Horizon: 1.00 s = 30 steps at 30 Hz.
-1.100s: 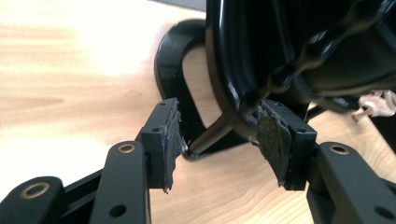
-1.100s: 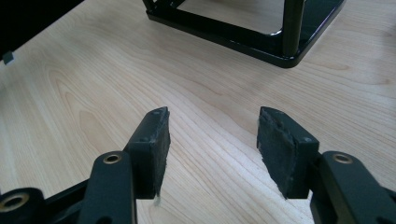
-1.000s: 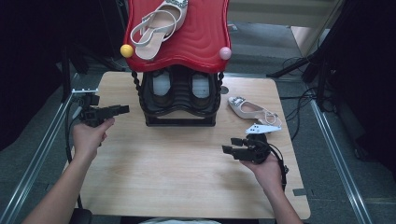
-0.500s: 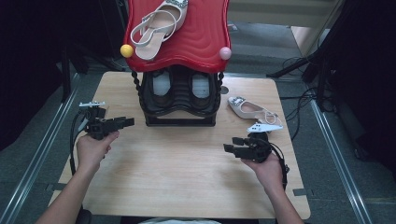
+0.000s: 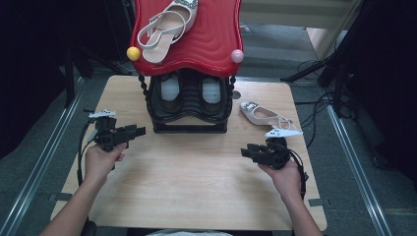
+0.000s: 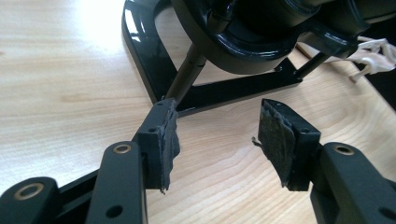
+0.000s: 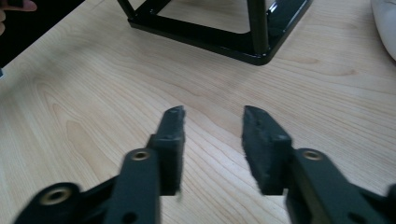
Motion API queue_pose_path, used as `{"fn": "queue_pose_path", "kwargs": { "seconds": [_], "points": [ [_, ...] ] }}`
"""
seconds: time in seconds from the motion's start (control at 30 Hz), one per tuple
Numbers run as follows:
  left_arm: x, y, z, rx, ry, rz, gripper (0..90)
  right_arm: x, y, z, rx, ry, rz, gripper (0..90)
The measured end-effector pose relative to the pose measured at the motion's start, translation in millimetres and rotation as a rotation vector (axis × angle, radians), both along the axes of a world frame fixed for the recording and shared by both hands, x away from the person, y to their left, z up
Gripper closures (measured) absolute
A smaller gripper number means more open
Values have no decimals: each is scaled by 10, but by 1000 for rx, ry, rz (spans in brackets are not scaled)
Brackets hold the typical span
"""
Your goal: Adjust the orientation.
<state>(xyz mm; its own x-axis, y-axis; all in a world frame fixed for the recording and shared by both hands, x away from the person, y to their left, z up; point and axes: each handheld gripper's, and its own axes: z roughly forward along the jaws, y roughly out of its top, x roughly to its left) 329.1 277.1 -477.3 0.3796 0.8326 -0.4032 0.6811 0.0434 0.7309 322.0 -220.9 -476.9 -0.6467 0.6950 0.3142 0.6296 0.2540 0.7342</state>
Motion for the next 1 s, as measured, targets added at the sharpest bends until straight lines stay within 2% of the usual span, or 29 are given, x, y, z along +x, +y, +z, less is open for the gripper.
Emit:
{"fn": "queue_pose_path", "kwargs": {
  "seconds": [0.07, 0.13, 0.27, 0.33, 0.47, 0.53, 0.67, 0.77, 1.0],
  "points": [
    [-1, -10, -5, 11, -5, -1, 475, 10, -31, 7, -5, 3, -10, 764],
    [-2, -16, -10, 9, -4, -6, 473, 19, -51, 17, -5, -4, -22, 840],
    [-5, -20, -5, 5, -4, -14, 458, 74, -118, 20, 2, 4, -53, 900],
    [-14, -3, 8, 6, -24, -2, 463, 113, -142, 6, -10, 4, -67, 900],
    [-13, 18, 3, -3, -15, 4, 462, 221, -215, 35, -19, -6, -110, 900],
    [-12, 16, 4, -1, -11, 3, 463, 268, -261, 50, -7, -2, -129, 900],
    [-11, -1, 5, -2, -17, -4, 465, 376, -350, 50, -15, 2, -163, 900],
    [-13, -7, -1, 9, -15, -11, 457, 468, -430, 58, -15, 3, -184, 900],
    [-11, -9, -10, -2, -16, -18, 453, 698, -576, 142, -33, -4, -219, 900]
  ]
}}
